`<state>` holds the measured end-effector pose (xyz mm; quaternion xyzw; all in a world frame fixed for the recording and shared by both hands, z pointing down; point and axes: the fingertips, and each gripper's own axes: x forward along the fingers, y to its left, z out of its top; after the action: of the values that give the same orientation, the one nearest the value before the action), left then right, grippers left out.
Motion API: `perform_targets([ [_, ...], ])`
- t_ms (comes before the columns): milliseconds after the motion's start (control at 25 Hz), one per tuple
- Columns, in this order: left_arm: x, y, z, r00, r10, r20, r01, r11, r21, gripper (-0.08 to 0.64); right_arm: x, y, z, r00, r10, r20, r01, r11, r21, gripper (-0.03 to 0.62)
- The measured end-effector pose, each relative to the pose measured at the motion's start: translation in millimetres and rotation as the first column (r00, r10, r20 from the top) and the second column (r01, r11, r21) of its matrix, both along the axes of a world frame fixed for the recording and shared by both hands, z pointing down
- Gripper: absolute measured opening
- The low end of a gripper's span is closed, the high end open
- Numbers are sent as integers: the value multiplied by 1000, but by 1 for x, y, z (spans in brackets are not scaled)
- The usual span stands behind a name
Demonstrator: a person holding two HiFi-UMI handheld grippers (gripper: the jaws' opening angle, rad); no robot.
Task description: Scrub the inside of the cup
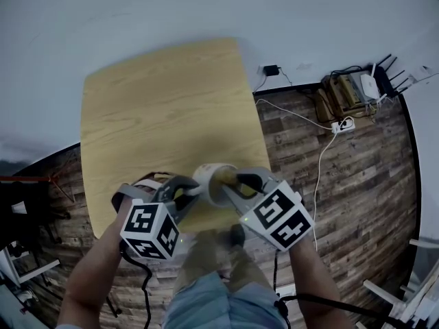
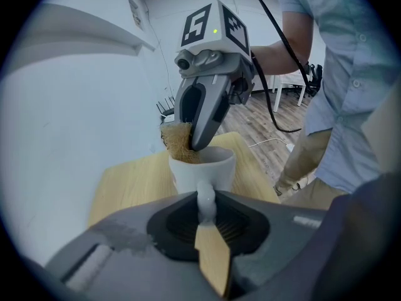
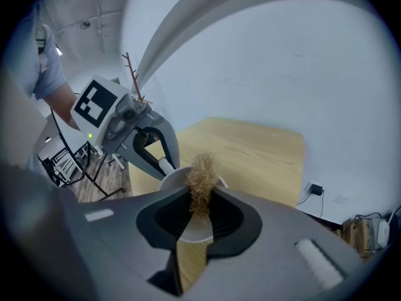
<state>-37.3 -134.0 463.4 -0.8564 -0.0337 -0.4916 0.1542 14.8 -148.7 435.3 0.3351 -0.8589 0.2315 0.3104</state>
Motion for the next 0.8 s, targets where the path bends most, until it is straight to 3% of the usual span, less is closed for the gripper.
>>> perform_targets([
  [240, 3, -1, -1, 1000, -10, 1, 10, 1000, -3, 67, 19, 6, 6, 999, -19, -51, 20, 1000, 17, 66],
  [520, 8, -2, -1, 1000, -15, 7, 15, 1000, -4, 67, 24, 28, 15, 996, -32, -84, 28, 999, -46, 66],
  [640, 8, -2, 0, 1000, -19, 9, 19, 1000, -3, 67, 19, 37, 16, 997, -35, -68, 30, 997, -76, 66],
  [800, 9, -3, -1, 1000, -26, 13, 26, 1000, -3, 67, 12, 43, 11, 999, -28, 16, 29, 994, -103, 66],
])
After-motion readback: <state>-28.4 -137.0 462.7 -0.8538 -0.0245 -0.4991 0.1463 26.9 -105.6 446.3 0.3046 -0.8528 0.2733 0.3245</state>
